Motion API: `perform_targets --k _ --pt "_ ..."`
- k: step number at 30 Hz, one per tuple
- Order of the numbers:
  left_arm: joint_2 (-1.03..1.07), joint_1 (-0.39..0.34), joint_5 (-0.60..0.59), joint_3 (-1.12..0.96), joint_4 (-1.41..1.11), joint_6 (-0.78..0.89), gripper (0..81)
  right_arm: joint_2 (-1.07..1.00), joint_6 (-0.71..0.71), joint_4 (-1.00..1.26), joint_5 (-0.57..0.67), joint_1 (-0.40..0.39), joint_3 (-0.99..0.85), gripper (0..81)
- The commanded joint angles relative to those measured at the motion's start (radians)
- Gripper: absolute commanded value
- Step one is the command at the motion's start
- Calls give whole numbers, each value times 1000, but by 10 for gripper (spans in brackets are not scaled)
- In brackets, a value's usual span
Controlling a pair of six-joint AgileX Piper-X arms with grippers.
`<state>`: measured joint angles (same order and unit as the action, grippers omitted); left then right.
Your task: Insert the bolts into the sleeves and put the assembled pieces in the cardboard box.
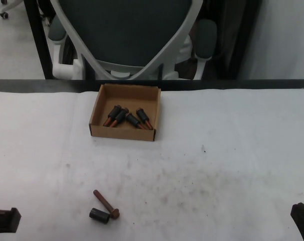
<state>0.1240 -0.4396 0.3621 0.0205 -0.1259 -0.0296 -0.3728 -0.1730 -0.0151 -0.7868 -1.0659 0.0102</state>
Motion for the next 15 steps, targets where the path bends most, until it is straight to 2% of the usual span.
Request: perform_targets --k 1,15 --pt "-15 0 -15 -20 -41 7 8 7 -4 1 0 -1 -10 2" --pt "-15 0 -36 -20 -41 7 8 7 -4 -4 0 -1 -10 2"
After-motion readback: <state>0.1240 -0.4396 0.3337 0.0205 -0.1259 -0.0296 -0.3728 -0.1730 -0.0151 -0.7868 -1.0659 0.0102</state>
